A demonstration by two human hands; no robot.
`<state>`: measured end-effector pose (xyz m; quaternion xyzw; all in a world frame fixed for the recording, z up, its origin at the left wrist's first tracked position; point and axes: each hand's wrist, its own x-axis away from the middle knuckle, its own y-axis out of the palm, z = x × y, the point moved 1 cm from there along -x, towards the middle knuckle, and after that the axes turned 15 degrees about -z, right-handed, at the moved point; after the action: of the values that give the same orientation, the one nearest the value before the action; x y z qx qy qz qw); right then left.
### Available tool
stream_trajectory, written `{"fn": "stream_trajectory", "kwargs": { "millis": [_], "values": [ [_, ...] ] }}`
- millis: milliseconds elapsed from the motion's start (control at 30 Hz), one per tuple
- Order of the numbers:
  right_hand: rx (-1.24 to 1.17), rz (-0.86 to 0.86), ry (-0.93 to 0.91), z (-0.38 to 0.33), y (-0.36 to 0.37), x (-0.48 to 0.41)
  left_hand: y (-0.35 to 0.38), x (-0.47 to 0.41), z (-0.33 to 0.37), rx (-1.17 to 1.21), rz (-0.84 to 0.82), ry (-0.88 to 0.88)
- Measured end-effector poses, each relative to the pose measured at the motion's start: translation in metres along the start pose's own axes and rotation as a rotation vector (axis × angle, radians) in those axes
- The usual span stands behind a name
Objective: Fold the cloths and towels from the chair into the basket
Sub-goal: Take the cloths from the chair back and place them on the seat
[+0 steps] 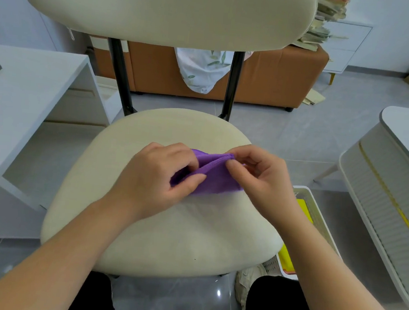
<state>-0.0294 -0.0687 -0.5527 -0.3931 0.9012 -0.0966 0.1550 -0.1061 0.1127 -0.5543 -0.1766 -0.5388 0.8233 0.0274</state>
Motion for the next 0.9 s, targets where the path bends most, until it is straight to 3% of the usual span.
{"fn": "stream_trajectory", "kwargs": {
  "millis": [233, 400, 500, 567, 700, 800, 833, 900],
  "values": [
    [-0.079, 0.188, -0.077, -0.008, -0.024, -0.005, -0.025, 0.009, -0.023, -0.001, 0.123, -0.023],
    [-0.232, 0.161, -0.098, -0.029, -0.017, -0.007, -0.041, 0.005, 0.006, 0.69, 0.38, -0.014],
    [-0.339, 0.167, 0.067, -0.03, -0.016, -0.013, -0.038, -0.005, 0.011, 1.038, 0.34, -0.176],
    [-0.357, 0.153, 0.25, -0.018, -0.017, -0.017, -0.025, -0.011, 0.001, 1.087, 0.258, -0.368],
    [-0.243, 0.116, 0.554, 0.027, -0.012, -0.027, 0.016, -0.017, -0.034, 0.971, 0.1, -0.706],
    [-0.095, 0.134, 0.668, 0.059, -0.006, -0.032, 0.038, -0.016, -0.049, 0.604, -0.011, -0.865],
    [-0.05, 0.153, 0.689, 0.066, -0.006, -0.033, 0.039, -0.015, -0.047, 0.381, -0.016, -0.854],
    [0.014, 0.186, 0.692, 0.073, -0.006, -0.035, 0.043, -0.013, -0.035, 0.06, -0.02, -0.634]
  ]
}}
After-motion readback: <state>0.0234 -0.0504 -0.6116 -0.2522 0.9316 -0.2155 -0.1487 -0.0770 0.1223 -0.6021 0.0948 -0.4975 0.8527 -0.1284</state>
